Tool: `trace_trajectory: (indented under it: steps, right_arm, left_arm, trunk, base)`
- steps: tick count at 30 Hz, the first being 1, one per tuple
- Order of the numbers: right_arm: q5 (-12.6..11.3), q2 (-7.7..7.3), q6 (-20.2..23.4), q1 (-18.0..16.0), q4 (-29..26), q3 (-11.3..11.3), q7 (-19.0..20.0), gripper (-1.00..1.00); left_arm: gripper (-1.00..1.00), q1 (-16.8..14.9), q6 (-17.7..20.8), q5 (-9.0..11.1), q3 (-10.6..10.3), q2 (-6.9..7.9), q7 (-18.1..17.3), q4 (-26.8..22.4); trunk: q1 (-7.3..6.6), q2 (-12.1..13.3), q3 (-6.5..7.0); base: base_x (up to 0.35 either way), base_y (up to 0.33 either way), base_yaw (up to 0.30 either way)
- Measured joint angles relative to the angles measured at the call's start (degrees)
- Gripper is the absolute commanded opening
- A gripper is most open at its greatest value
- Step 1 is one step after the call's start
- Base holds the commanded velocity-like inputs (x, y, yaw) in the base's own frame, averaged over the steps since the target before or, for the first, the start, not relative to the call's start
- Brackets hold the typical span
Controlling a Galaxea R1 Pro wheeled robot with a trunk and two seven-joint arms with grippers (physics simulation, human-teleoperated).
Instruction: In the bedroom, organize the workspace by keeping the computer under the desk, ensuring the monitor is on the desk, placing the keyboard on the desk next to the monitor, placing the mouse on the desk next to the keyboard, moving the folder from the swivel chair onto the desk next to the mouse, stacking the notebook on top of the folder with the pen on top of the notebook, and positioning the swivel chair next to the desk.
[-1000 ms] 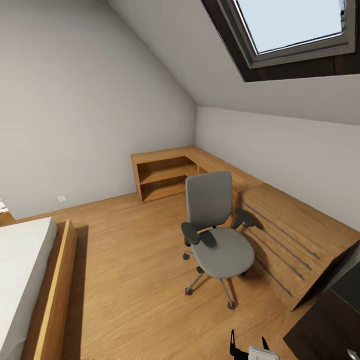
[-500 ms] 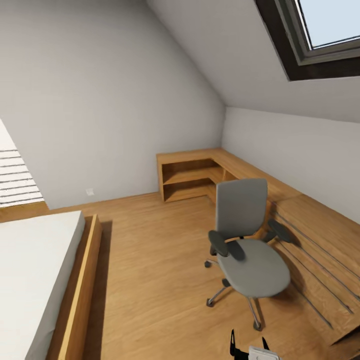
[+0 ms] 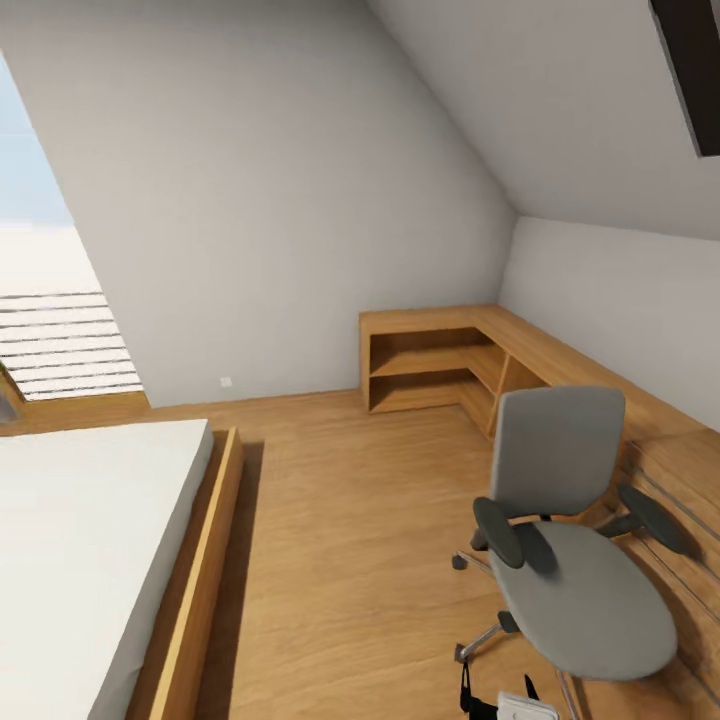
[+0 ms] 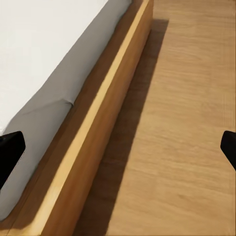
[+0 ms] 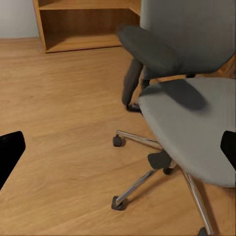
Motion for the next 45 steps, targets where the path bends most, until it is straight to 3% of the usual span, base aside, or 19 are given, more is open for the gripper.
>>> trace_trajectory:
  steps: [21,45]
  right_arm:
    - [0.0,-0.05,0.0,0.0,0.0,0.0,0.0,1.0]
    - [0.0,-0.22,0.1,0.0,0.0,0.0,0.0,1.0]
  left_arm:
    - [1.0,0.0,0.0,-0.1,-0.1,-0.07,0.0,0.1]
    - [1.0,0.0,0.0,-0.1,-0.1,-0.05,0.0,0.2]
  trunk:
    - [0.0,0.0,0.0]
    - [0.0,0.0,0.0]
  base:
    - [0.326,0.0,0.243]
    - [0.327,0.0,0.018]
